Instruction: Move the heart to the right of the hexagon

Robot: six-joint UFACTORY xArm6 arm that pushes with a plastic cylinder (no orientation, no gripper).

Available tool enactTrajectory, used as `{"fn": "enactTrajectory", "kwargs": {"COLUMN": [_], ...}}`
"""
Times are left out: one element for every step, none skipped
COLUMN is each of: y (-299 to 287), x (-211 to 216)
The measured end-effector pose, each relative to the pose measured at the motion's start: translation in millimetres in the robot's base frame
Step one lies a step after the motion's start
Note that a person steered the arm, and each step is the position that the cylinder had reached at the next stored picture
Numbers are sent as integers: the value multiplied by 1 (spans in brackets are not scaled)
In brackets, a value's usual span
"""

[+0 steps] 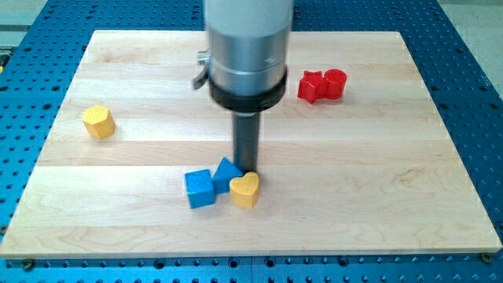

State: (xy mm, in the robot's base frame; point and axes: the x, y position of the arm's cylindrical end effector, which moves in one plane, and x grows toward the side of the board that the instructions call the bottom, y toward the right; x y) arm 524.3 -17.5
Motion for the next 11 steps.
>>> {"fn": "enactTrajectory", "kwargs": {"y": [-4, 63, 89, 22, 12, 20, 18, -16, 26, 24, -39], "x": [-3, 0, 50, 93, 66, 29, 10, -14, -17, -36, -37]}}
